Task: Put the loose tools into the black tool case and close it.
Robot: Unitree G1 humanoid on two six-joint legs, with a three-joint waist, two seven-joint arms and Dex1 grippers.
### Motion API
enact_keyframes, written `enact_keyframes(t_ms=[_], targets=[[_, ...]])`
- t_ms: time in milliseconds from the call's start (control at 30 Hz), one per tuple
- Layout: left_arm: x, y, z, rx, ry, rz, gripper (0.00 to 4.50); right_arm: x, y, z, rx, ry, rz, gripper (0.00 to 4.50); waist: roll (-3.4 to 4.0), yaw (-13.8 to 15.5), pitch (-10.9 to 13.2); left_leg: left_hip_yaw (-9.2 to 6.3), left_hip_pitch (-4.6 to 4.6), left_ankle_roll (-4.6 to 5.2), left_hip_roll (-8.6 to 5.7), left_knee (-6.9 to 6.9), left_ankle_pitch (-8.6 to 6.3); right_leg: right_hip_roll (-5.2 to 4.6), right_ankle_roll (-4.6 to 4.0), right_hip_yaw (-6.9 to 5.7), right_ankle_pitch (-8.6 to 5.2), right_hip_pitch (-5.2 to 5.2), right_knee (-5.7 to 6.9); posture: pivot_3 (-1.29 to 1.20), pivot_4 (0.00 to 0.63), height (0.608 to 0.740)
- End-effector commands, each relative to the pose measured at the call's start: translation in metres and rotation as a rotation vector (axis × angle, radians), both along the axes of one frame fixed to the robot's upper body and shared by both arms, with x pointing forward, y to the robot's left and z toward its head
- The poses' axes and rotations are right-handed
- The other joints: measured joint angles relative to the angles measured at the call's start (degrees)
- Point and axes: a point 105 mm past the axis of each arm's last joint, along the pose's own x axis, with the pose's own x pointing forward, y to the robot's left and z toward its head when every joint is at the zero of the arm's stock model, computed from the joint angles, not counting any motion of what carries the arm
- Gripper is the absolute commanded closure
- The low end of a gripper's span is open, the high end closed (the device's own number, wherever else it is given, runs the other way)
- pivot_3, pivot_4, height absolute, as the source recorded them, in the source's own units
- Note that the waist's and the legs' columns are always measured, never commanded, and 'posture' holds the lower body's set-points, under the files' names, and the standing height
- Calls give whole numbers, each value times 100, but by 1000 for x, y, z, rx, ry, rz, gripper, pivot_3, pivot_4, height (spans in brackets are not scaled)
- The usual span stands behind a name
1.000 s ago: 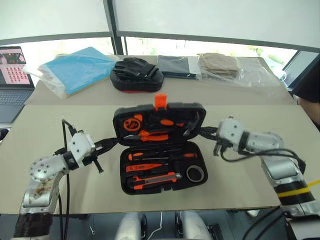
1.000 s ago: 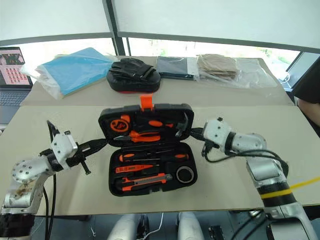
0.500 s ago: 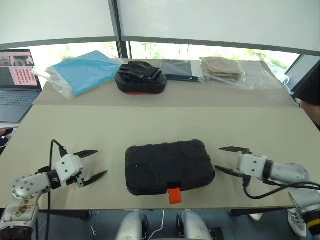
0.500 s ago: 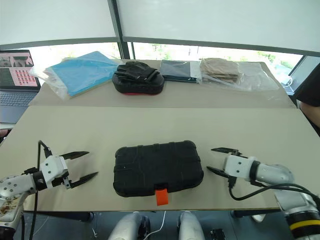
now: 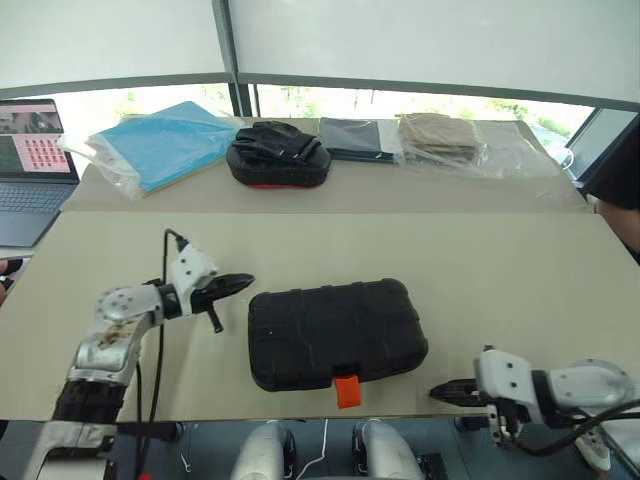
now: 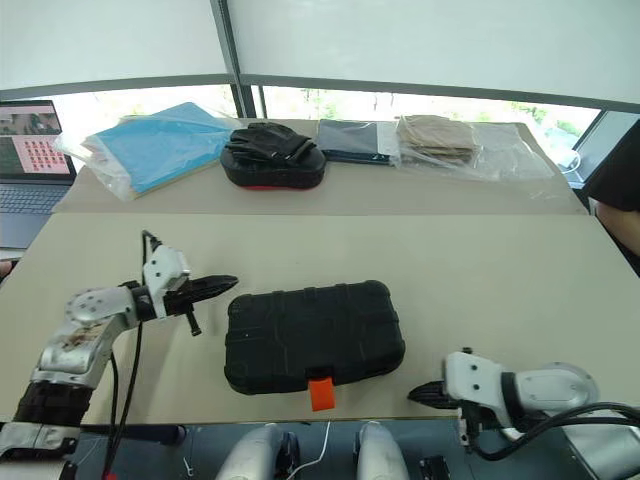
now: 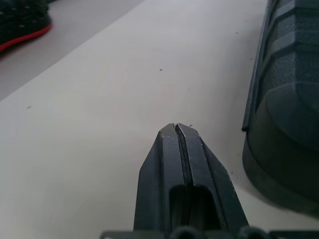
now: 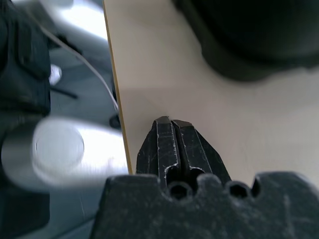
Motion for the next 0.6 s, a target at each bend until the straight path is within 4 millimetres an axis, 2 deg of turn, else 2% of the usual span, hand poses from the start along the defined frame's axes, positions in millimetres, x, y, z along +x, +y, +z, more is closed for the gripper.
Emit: enact_keyframes(t_ms=[33, 200, 267, 367, 433, 600], targets=[[2, -1, -5, 46, 38, -19, 4402, 12, 17, 2, -1, -34, 8, 4500, -3, -5, 0, 0, -1, 0, 0, 0, 0, 1, -1, 0, 0, -1, 0, 0, 150, 740], [-1, 0, -10, 33, 95, -11, 4402, 44, 29, 5, -20, -162, -6, 4500, -25, -26, 0, -2, 0, -10, 10, 3, 6, 16, -5, 0, 1, -3, -1, 0, 150, 740], [-9, 5, -15, 40, 132, -17, 4402, 69, 33, 15, -1, -229, -51, 4500, -29, -66, 2, -3, 0, -18, 15, 3, 12, 20, -5, 0, 1, -4, 0, 0, 150, 740], [-12, 14, -12, -9, 132, 50, 4402, 100, 38, 26, 11, -316, -94, 4500, -30, -136, 5, 1, -1, -32, 30, 4, 22, 34, -7, 9, 2, -15, 3, 0, 150, 740], [-16, 19, -13, -32, 137, 88, 4402, 113, 42, 31, 17, -345, -100, 4500, -29, -124, 6, -1, -4, -37, 32, 3, 29, 33, -34, 6, 21, -23, 15, 0, 150, 740], [-35, 31, -14, -94, 148, 200, 4402, 152, 57, 39, 45, -409, -157, 4500, -29, -162, 7, 3, -17, -44, 39, -4, 32, 40, -48, 6, 20, -42, 22, 0, 150, 740]])
